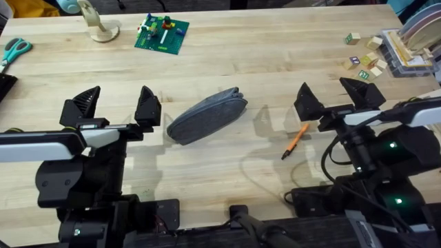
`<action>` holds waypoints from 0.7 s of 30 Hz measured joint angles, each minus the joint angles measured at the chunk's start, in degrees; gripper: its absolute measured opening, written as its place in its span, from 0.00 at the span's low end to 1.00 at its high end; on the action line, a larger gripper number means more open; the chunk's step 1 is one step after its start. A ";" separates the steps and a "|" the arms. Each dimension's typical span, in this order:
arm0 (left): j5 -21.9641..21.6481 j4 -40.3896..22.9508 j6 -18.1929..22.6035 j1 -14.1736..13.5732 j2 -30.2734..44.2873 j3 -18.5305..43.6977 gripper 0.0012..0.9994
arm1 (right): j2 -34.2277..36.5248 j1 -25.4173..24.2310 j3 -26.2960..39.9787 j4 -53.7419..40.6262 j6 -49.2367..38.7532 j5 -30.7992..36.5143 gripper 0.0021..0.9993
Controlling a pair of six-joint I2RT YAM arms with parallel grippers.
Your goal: Unzip the bag, pick up the pens from the table one at a time and place them inside, then zip the bag closed.
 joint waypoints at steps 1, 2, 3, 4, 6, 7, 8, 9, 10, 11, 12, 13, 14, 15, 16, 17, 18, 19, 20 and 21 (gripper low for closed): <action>0.00 0.00 0.00 0.00 0.00 0.00 0.99 | 0.00 0.00 0.00 0.00 0.00 0.00 1.00; 0.01 0.00 0.00 0.00 -0.01 0.00 0.99 | 0.00 0.00 0.00 0.00 0.00 0.00 1.00; 0.00 0.00 0.00 0.00 -0.02 0.00 0.99 | 0.00 0.00 0.00 -0.08 0.00 0.00 1.00; 0.02 0.00 0.00 0.00 0.00 0.00 0.99 | 0.01 0.00 0.07 -0.86 0.00 0.09 1.00; 0.00 0.00 0.00 0.00 0.00 0.00 0.99 | 0.09 -0.02 0.26 -1.43 0.00 0.24 1.00; 0.00 0.00 0.00 0.00 0.00 0.00 1.00 | 0.09 -0.02 0.29 -1.51 0.00 0.29 1.00; 0.00 0.00 0.00 0.00 0.00 0.00 1.00 | 0.10 -0.01 0.32 -1.53 0.00 0.36 1.00; 0.02 0.00 0.00 0.00 0.00 0.00 1.00 | 0.09 -0.02 0.33 -1.53 0.00 0.37 1.00; 0.00 0.00 0.00 0.00 0.00 0.00 1.00 | 0.09 0.00 0.33 -1.53 0.00 0.39 1.00; 0.00 0.00 0.00 0.00 0.00 0.00 1.00 | 0.09 0.00 0.33 -1.53 0.00 0.39 1.00; 0.00 0.00 0.02 0.00 0.00 0.00 1.00 | 0.09 0.00 0.33 -1.53 0.02 0.39 1.00; 0.00 0.00 0.07 0.00 0.00 0.00 1.00 | 0.09 -0.02 0.33 -1.53 0.00 0.39 1.00; 0.00 0.00 0.20 0.00 0.00 0.00 1.00 | 0.09 -0.01 0.33 -1.53 -0.01 0.40 1.00; 0.00 0.00 0.30 0.00 -0.01 0.00 1.00 | 0.09 -0.01 0.35 -1.53 -0.02 0.42 1.00; 0.00 0.00 0.44 0.00 -0.02 0.00 1.00 | 0.11 -0.02 0.35 -1.53 -0.15 0.42 1.00; 0.02 0.00 0.46 0.00 0.00 0.00 0.99 | 0.09 -0.01 0.35 -1.41 -0.30 0.44 1.00; 0.03 0.00 0.51 0.00 0.00 0.00 0.99 | 0.09 -0.01 0.35 -1.30 -0.43 0.43 1.00; 0.19 0.00 0.61 0.00 -0.02 0.00 0.99 | 0.09 -0.02 0.35 -1.14 -0.44 0.39 1.00; 0.27 0.00 0.66 0.00 0.00 0.00 0.99 | 0.09 -0.02 0.35 -0.98 -0.59 0.27 1.00; 0.47 0.00 0.67 0.00 0.00 0.00 0.99 | 0.09 -0.01 0.35 -0.90 -0.62 0.11 1.00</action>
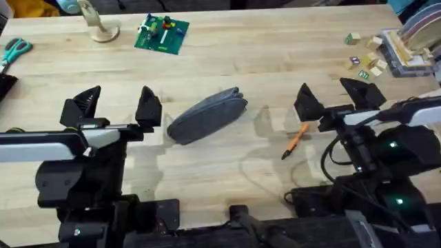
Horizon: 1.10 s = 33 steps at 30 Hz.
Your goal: Unzip the bag, pick up the pens from the table one at a time and place them inside, then zip the bag closed.
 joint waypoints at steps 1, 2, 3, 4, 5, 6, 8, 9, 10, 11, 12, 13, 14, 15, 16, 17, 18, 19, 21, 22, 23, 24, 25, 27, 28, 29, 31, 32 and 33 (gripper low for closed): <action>0.19 0.00 0.01 0.00 0.00 0.00 0.99 | 0.00 0.01 0.00 0.02 -0.01 -0.14 1.00; 0.41 0.00 0.01 0.00 -0.02 0.00 0.99 | 0.00 0.01 0.00 0.02 -0.06 -0.20 1.00; 0.68 -0.05 0.01 0.00 0.00 0.02 0.99 | 0.00 -0.01 0.01 0.02 -0.15 -0.27 1.00; 0.92 -0.29 0.01 0.00 0.00 0.08 0.99 | 0.00 -0.01 0.09 -0.02 -0.20 -0.45 1.00; 1.26 -1.50 0.03 0.00 -0.02 0.37 0.99 | 0.00 -0.01 0.29 -0.31 -0.21 -0.81 1.00; 1.43 -3.15 0.03 0.00 0.00 0.89 0.99 | 0.00 0.01 0.64 -0.86 -0.22 -1.12 1.00; 1.84 -6.85 0.08 0.00 0.00 2.50 0.99 | 0.02 -0.01 1.74 -2.54 -0.21 -1.53 1.00; 2.10 -8.83 0.17 0.00 0.00 3.81 0.99 | 0.00 -0.01 2.80 -3.98 -0.21 -1.74 1.00; 2.30 -10.74 0.22 0.00 0.02 5.32 0.99 | 0.02 0.01 4.17 -5.87 -0.21 -1.90 1.00; 2.47 -12.30 0.31 0.00 0.06 6.87 0.99 | 0.02 -0.01 5.57 -7.32 -0.21 -2.02 1.00; 2.63 -15.92 1.14 0.00 1.61 13.02 0.99 | 1.10 0.00 11.13 -12.24 -0.21 -2.38 1.00; 2.70 -16.57 1.57 0.00 2.37 14.95 0.99 | 1.67 0.01 12.68 -13.26 -0.21 -2.43 1.00; 2.72 -17.05 2.05 0.00 3.28 16.99 0.99 | 2.50 -0.01 14.43 -14.37 -0.21 -2.52 1.00; 2.74 -17.37 2.54 0.00 4.39 19.19 0.99 | 3.32 -0.01 15.87 -15.08 -0.22 -2.54 1.00; 2.74 -17.67 3.04 0.00 5.42 20.94 0.99 | 4.27 0.01 17.40 -15.97 -0.23 -2.54 1.00; 2.74 -17.71 3.54 0.00 6.73 22.85 0.99 | 5.46 -0.01 19.02 -16.92 -0.21 -2.56 1.00; 2.74 -17.89 3.88 0.00 8.01 24.53 0.99 | 6.61 0.00 20.50 -17.72 -0.22 -2.56 1.00; 2.74 -17.98 4.15 0.00 9.38 26.16 0.99 | 7.97 -0.01 22.17 -18.70 -0.21 -2.56 1.00; 2.84 -18.07 4.64 0.00 12.69 29.49 0.99 | 10.99 0.01 25.85 -20.84 -0.22 -2.56 1.00; 3.07 -18.05 4.85 0.00 14.53 31.12 0.99 | 12.57 0.00 27.77 -22.09 -0.22 -2.56 1.00; 3.31 -18.05 4.95 0.00 16.03 32.36 0.99 | 14.32 0.01 29.92 -23.53 -0.23 -2.56 1.00; 3.78 -18.10 4.99 0.00 17.89 33.81 0.99 | 16.07 -0.01 32.04 -24.92 -0.23 -2.56 1.00; 4.23 -18.18 5.03 0.00 19.66 35.09 0.99 | 17.88 0.00 34.29 -26.55 -0.22 -2.56 1.00; 5.18 -18.89 5.15 0.00 23.22 37.70 0.99 | 21.54 0.01 38.63 -29.03 -0.21 -2.56 1.00; 5.71 -19.46 5.18 0.00 25.00 39.03 0.99 | 23.26 -0.01 40.69 -30.15 -0.23 -2.57 1.00; 6.21 -20.17 5.19 0.00 26.80 40.48 0.99 | 24.97 -0.01 42.74 -31.23 -0.23 -2.58 1.00; 7.20 -21.86 5.22 0.00 30.14 43.38 0.99 | 28.00 -0.01 46.17 -32.69 -0.23 -2.60 1.00; 7.57 -23.04 5.26 0.00 31.89 45.08 0.99 | 29.53 0.01 47.86 -33.41 -0.25 -2.60 1.00; 7.88 -24.56 5.35 0.00 33.55 46.82 0.99 | 30.85 0.01 49.28 -33.66 -0.23 -2.65 1.00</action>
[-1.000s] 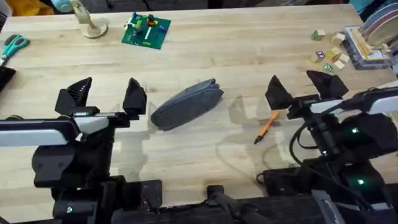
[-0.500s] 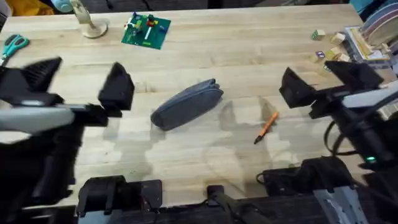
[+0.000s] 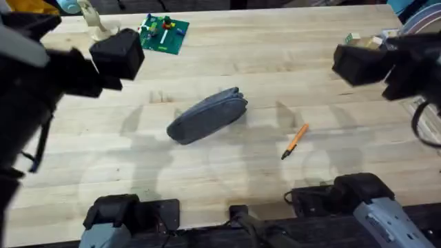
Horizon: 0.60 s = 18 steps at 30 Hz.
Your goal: Unzip the bag, pick up the pens from the table one at a time and place them inside, then zip the bag closed.
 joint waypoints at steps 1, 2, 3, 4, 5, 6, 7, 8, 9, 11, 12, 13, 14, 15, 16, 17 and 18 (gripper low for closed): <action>0.29 -1.12 0.02 0.00 1.24 1.38 0.99 | 0.97 -0.02 1.02 -0.08 0.00 -0.05 1.00; 0.58 -2.60 0.02 0.00 2.80 3.18 0.99 | 1.96 0.00 2.03 -0.17 -0.02 -0.09 1.00; 0.76 -3.89 0.04 0.00 4.05 4.62 0.99 | 2.66 -0.02 2.72 -0.17 -0.02 -0.09 1.00; 0.90 -5.26 0.04 0.00 5.44 6.27 0.99 | 3.29 -0.02 3.32 -0.17 -0.02 -0.09 1.00; 1.03 -6.53 0.04 0.00 6.55 7.62 0.99 | 3.68 -0.02 3.64 -0.15 -0.02 -0.09 1.00; 1.32 -8.06 0.13 0.00 7.68 8.97 0.99 | 3.94 0.00 3.79 -0.15 -0.02 -0.09 1.00; 1.78 -9.48 0.55 0.00 8.76 10.20 0.99 | 4.06 0.00 3.81 -0.17 -0.02 -0.09 1.00; 2.37 -10.83 1.18 0.00 9.68 11.14 0.99 | 4.14 -0.02 3.81 -0.24 -0.02 -0.10 1.00; 3.00 -11.88 1.93 0.00 10.48 11.88 0.99 | 4.14 -0.02 3.81 -0.26 -0.02 -0.09 1.00; 5.14 -13.50 4.27 0.00 11.95 12.68 0.99 | 4.14 -0.02 3.83 -0.24 -0.04 -0.09 1.00; 6.30 -14.11 5.63 0.00 12.47 12.74 0.99 | 4.14 -0.02 3.83 -0.24 -0.04 -0.09 1.00; 7.45 -14.88 7.07 0.00 12.81 12.76 0.99 | 4.14 -0.02 3.83 -0.24 -0.04 -0.09 1.00; 8.74 -15.72 8.85 0.00 13.12 12.76 0.99 | 4.14 -0.02 3.83 -0.25 -0.04 -0.09 1.00; 9.88 -16.67 10.67 0.00 13.32 12.76 0.99 | 4.14 0.00 3.83 -0.24 -0.06 -0.09 1.00; 11.17 -17.96 12.94 0.00 13.38 12.76 0.99 | 4.14 0.00 3.83 -0.24 -0.15 -0.09 1.00; 12.29 -19.15 15.18 0.00 13.38 12.76 0.99 | 4.14 -0.01 3.83 -0.24 -0.17 -0.10 1.00; 14.47 -22.02 20.79 0.00 13.38 12.76 0.99 | 4.14 -0.02 3.84 -0.24 -0.17 -0.11 1.00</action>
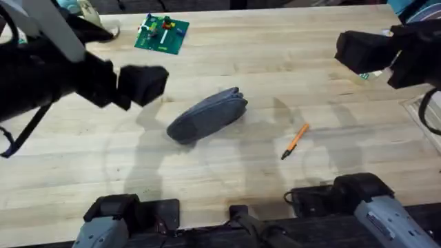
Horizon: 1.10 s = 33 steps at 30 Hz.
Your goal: Unzip the bag, pick up the pens from the table one at a time and place them inside, then zip the bag closed.
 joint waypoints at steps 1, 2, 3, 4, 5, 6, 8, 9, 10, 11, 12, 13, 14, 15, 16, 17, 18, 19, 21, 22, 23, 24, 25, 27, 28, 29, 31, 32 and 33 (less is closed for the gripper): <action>0.36 -0.90 1.66 0.00 0.00 0.00 0.99 | 0.00 0.01 -0.01 0.00 0.00 0.02 1.00; 0.75 -1.87 3.37 0.00 -0.02 0.00 0.99 | 0.00 0.02 -0.01 0.00 -0.02 0.02 1.00; 1.14 -2.77 5.02 0.00 0.00 0.00 0.99 | 0.00 0.00 -0.01 0.00 -0.04 0.02 1.00; 1.33 -3.57 6.43 0.00 0.00 0.00 0.99 | 0.00 0.01 0.00 0.00 -0.02 0.01 1.00; 1.42 -4.49 7.85 0.00 0.00 0.00 0.99 | 0.00 0.00 0.01 0.00 -0.02 0.01 1.00; 1.42 -5.56 9.42 0.00 0.00 0.02 0.99 | 0.00 0.02 0.00 0.00 -0.04 0.00 1.00; 1.25 -6.91 12.08 0.00 0.00 0.00 0.99 | 0.00 0.01 0.02 0.02 -0.04 0.00 1.00; 1.03 -7.17 13.14 0.00 0.00 0.00 0.99 | 0.00 0.00 0.00 0.04 -0.04 0.02 1.00; 0.53 -7.24 14.34 0.00 0.00 0.02 0.99 | 0.00 0.00 0.02 0.02 -0.04 0.02 1.00; -0.05 -7.24 15.24 0.00 0.00 0.01 0.99 | 0.00 0.00 0.02 0.04 -0.04 0.01 1.00; -0.60 -7.26 16.06 0.00 0.00 0.02 0.99 | 0.00 0.00 0.02 0.04 -0.04 0.00 1.00; -1.34 -7.26 17.01 0.00 0.00 0.00 0.99 | 0.00 0.02 0.02 0.04 -0.04 0.02 1.00; -1.93 -7.26 17.68 0.00 0.00 0.00 0.99 | 0.00 0.00 0.02 0.04 -0.04 0.01 1.00; -2.40 -7.26 18.28 0.00 0.00 0.00 0.99 | 0.00 0.00 0.02 0.04 -0.04 0.02 1.00; -2.75 -7.26 18.68 0.00 0.00 0.00 0.99 | 0.00 0.00 0.02 0.04 -0.04 0.02 1.00; -3.09 -7.31 19.07 0.00 0.00 0.01 0.99 | 0.00 0.01 0.02 0.04 -0.04 0.01 1.00; -3.33 -7.48 19.36 0.00 0.00 0.02 0.99 | 0.00 0.02 0.02 0.04 -0.04 0.02 1.00; -3.48 -7.92 19.58 0.00 0.00 0.02 0.99 | 0.00 0.00 0.02 0.04 -0.07 0.02 1.00; -3.73 -9.43 19.90 0.00 0.00 0.02 0.99 | 0.00 0.01 0.02 0.04 -0.04 0.01 1.00; -3.85 -11.03 20.05 0.00 0.00 0.01 0.99 | 0.00 0.01 0.02 0.04 -0.04 0.02 1.00; -3.94 -11.98 20.19 0.00 0.00 0.02 0.99 | 0.00 0.01 0.02 0.04 -0.04 0.02 1.00; -4.02 -12.98 20.43 0.00 0.00 0.02 0.99 | 0.00 0.00 0.02 0.04 -0.04 0.02 1.00; -4.08 -14.20 20.76 0.00 0.00 0.02 0.99 | 0.00 0.00 0.02 0.04 -0.07 0.02 1.00; -4.20 -17.54 22.35 0.00 0.00 0.02 0.99 | 0.00 0.00 0.02 0.04 -0.06 0.02 1.00; -4.16 -18.93 23.15 0.00 0.00 0.02 0.99 | 0.00 0.00 0.02 0.04 -0.07 0.01 1.00; -3.95 -20.19 24.13 0.00 0.00 0.02 0.99 | 0.00 0.02 0.02 0.04 -0.05 0.02 1.00; -2.95 -21.77 25.84 0.00 0.33 0.02 0.99 | 0.00 0.00 0.02 0.04 -0.07 0.02 1.00; -2.34 -22.30 26.65 0.00 0.57 0.02 0.99 | 0.00 0.01 0.02 0.04 -0.07 0.02 1.00; -1.62 -22.64 27.43 0.00 0.92 0.02 0.99 | 0.00 0.00 0.02 0.04 -0.07 0.02 1.00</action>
